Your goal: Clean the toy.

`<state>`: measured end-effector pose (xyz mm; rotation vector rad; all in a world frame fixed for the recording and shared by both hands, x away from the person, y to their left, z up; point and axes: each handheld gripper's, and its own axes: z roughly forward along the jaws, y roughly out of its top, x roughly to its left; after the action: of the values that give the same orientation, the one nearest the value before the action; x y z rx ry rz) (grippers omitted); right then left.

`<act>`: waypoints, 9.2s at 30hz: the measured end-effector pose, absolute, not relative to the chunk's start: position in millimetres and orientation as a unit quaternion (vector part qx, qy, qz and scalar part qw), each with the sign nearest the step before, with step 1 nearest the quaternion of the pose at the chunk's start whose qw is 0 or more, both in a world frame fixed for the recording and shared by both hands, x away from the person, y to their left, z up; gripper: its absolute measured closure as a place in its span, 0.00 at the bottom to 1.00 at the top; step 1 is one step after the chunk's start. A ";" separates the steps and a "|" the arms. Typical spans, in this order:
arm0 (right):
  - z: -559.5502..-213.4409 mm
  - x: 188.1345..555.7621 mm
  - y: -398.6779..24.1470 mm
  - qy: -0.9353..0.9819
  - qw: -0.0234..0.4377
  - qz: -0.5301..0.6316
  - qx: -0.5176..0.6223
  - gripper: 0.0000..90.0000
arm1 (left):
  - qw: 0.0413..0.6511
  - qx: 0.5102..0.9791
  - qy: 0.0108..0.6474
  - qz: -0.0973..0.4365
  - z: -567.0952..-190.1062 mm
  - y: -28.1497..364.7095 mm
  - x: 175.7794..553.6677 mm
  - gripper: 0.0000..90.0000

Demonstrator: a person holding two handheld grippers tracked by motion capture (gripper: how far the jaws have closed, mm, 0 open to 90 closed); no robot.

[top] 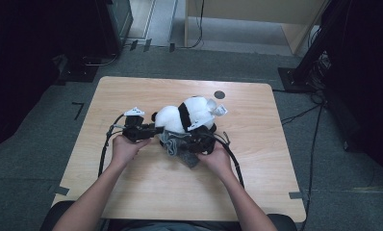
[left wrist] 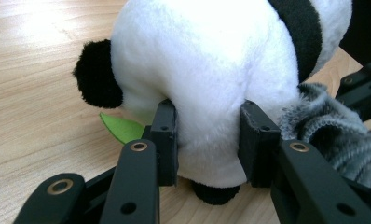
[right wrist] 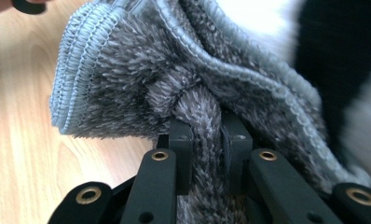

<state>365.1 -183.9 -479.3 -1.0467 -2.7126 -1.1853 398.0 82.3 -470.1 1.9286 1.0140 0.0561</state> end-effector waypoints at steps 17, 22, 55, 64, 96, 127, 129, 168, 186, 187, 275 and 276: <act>-475.6 375.7 -249.9 -0.833 -0.041 -0.368 -0.411 0.88 | 0.466 0.782 0.413 0.018 -470.5 82.2 399.3 0.71; -473.4 378.1 -269.9 -0.820 -0.051 -0.369 -0.435 0.88 | 0.465 0.782 0.414 0.019 -470.6 82.7 400.1 0.71; -413.5 375.1 -315.8 -0.738 -0.144 -0.459 -0.474 0.89 | 0.466 0.781 0.416 0.024 -468.3 87.9 399.5 0.72; -397.7 380.6 -293.0 -0.746 -0.132 -0.465 -0.458 0.89 | 0.471 0.777 0.417 0.015 -464.9 84.0 383.3 0.72; -423.1 413.2 -263.1 -0.764 -0.130 -0.465 -0.427 0.89 | 0.491 0.806 0.327 0.044 -446.8 100.3 430.7 0.38; -429.0 405.8 -251.8 -0.767 -0.144 -0.487 -0.393 0.88 | 0.475 0.844 0.245 -0.038 -489.8 67.2 434.8 0.16; -428.8 405.5 -251.7 -0.764 -0.147 -0.488 -0.396 0.88 | 0.483 0.840 0.247 -0.031 -490.1 68.4 429.9 0.26; -387.3 354.1 -201.7 -0.758 -0.108 -0.525 -0.373 0.87 | 0.560 0.737 0.378 -0.006 -434.8 52.8 401.4 0.50; -417.2 337.9 -158.1 -0.792 -0.117 -0.504 -0.325 0.88 | 0.549 0.722 0.421 -0.006 -435.9 60.2 404.4 0.51; -418.4 337.3 -156.7 -0.792 -0.115 -0.505 -0.323 0.88 | 0.551 0.719 0.423 -0.009 -435.3 60.9 404.5 0.51; -425.8 333.7 -148.3 -0.795 -0.104 -0.507 -0.318 0.89 | 0.548 0.703 0.451 -0.038 -437.1 67.8 405.5 0.51; -428.5 332.7 -146.5 -0.797 -0.104 -0.505 -0.316 0.89 | 0.548 0.702 0.452 -0.041 -437.7 68.5 406.4 0.51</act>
<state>332.7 -146.5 -428.5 -1.0635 -2.6833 -1.7011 406.4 68.5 -437.7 1.6627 1.0717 -0.0976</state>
